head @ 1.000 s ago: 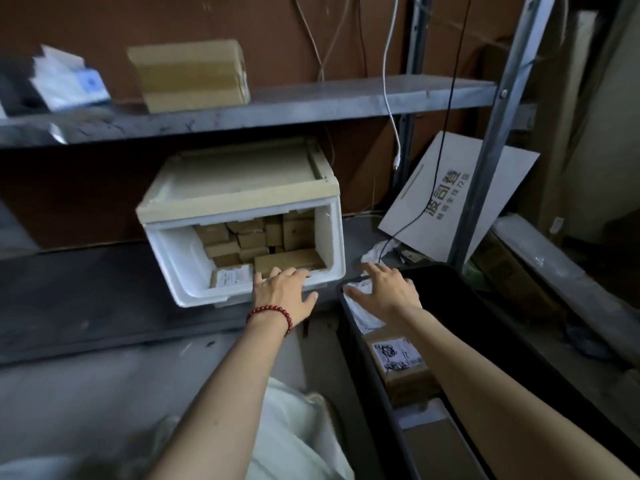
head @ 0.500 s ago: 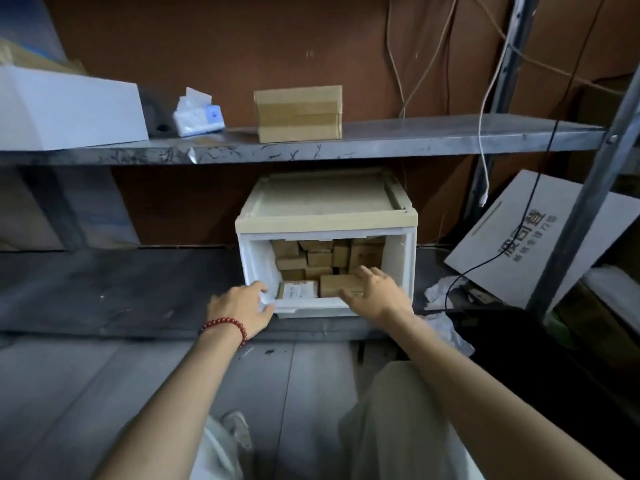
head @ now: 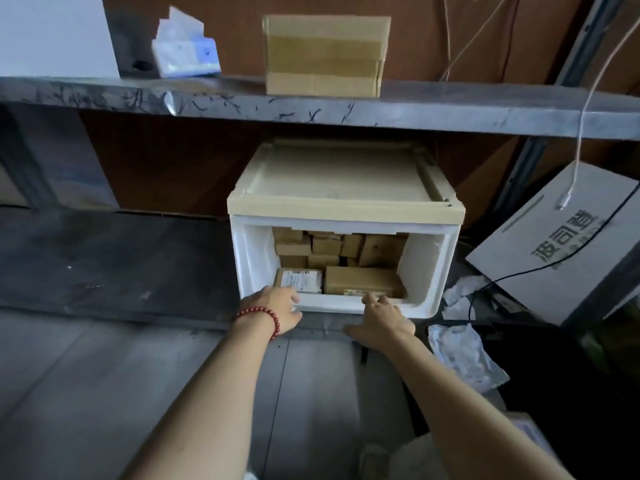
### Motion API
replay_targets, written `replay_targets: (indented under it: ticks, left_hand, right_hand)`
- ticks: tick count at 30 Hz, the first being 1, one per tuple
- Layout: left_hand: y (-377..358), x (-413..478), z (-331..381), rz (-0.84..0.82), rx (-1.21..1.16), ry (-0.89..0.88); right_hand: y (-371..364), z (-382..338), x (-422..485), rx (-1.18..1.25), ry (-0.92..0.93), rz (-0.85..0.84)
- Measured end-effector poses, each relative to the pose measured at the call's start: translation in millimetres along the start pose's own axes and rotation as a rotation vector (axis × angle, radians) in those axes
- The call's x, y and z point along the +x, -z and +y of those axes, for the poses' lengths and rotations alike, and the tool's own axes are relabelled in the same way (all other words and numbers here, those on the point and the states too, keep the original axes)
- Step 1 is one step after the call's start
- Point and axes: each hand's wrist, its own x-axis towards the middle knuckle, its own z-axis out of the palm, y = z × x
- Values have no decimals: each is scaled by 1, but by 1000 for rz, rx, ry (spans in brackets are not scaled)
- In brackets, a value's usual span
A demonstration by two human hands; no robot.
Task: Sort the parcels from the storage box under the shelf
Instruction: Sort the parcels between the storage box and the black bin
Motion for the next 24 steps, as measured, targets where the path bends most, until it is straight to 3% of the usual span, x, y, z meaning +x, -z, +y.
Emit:
replay_targets:
  ticks: [3,13,24]
  left_hand:
    - [2,20,17,-27,42,-79]
    - [-9,101,22,-10,160,-156]
    - [-44,211,27,-179,41,-192]
  right_hand:
    - [-6,-10,12,-77,18,41]
    - [3,-13,79,62,-40,81]
    - [-6,46,172,143,-232,-19]
